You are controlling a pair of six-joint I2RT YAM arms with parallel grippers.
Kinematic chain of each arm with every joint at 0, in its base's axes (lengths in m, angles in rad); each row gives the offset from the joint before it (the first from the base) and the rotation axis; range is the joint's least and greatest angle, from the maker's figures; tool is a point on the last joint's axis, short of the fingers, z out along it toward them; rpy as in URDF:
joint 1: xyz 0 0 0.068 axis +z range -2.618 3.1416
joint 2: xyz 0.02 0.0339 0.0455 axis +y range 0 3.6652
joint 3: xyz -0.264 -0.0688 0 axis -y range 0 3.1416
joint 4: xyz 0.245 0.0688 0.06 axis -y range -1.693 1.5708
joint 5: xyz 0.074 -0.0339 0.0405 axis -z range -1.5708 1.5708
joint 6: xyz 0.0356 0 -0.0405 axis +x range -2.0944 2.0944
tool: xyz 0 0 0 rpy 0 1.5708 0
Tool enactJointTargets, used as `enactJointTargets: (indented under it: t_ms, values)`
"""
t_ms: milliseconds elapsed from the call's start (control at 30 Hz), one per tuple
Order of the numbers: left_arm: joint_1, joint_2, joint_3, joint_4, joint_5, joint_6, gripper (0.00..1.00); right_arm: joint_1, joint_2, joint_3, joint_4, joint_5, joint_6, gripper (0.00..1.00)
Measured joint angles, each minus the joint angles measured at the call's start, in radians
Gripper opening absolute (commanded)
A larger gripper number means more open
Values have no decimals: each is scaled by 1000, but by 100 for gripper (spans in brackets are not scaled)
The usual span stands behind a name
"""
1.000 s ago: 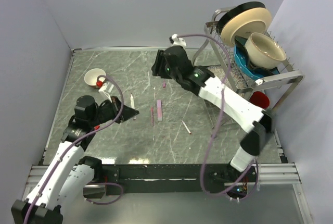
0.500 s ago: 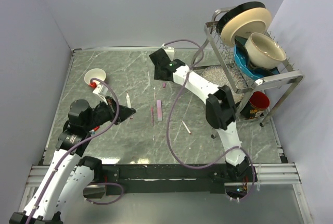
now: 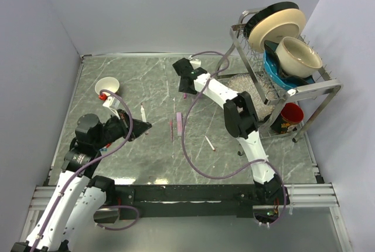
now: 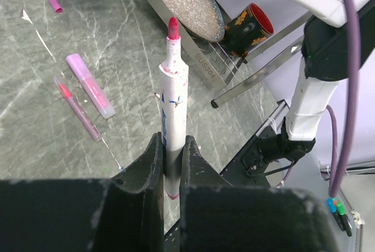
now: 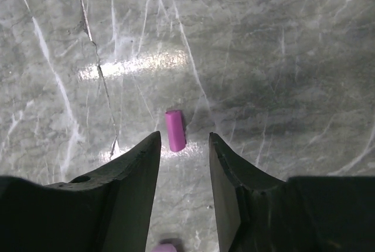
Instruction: Insert the pens into the pen caps
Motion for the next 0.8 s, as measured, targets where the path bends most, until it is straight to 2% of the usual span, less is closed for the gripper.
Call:
enactJointTargets:
  t_ms: [333, 633, 800]
  values:
    - [0, -8, 0, -2, -16, 4, 1, 0, 77, 53, -35, -43, 16, 42]
    - [0, -8, 0, -3, -23, 7, 1, 0, 106, 100, -72, -35, 5, 26]
    - [0, -8, 0, -4, -29, 7, 1, 0, 115, 121, -92, -34, -8, 12]
